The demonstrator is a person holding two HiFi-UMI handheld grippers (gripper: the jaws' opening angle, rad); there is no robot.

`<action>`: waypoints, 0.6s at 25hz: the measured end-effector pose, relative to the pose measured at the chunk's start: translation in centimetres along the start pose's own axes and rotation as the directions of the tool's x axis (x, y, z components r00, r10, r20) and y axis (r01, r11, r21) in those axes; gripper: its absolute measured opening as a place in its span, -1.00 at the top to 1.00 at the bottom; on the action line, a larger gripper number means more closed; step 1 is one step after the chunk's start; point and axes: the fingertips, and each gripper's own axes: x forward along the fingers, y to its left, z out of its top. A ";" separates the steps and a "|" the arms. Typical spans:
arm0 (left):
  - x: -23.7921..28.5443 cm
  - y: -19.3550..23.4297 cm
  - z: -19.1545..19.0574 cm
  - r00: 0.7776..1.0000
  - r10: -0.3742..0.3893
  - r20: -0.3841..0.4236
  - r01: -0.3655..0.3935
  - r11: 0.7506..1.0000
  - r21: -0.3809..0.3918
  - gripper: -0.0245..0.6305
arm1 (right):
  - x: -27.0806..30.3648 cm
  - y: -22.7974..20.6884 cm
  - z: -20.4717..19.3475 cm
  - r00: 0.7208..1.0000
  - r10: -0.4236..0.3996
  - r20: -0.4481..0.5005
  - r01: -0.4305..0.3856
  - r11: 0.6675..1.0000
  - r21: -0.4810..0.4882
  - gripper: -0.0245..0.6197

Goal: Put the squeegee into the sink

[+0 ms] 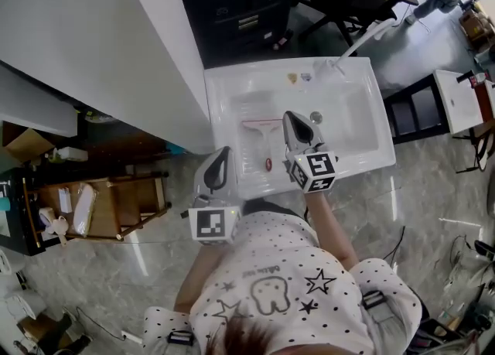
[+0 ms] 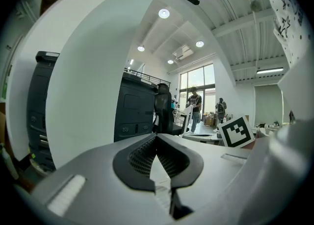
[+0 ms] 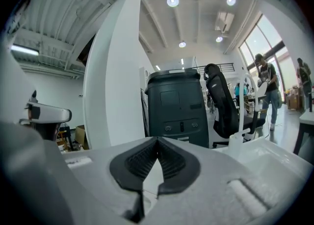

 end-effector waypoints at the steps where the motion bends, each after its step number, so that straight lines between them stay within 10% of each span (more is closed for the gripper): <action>1: 0.0 -0.2 0.0 1.000 -0.008 -0.001 0.008 1.000 0.004 0.94 | -0.3 0.1 0.5 1.000 -0.002 0.013 0.002 1.000 -0.005 0.94; 15: 0.0 -2.1 0.5 0.996 -0.088 0.016 0.087 0.996 0.024 0.94 | -6.0 1.8 4.4 0.993 -0.016 0.121 0.018 1.000 -0.022 0.94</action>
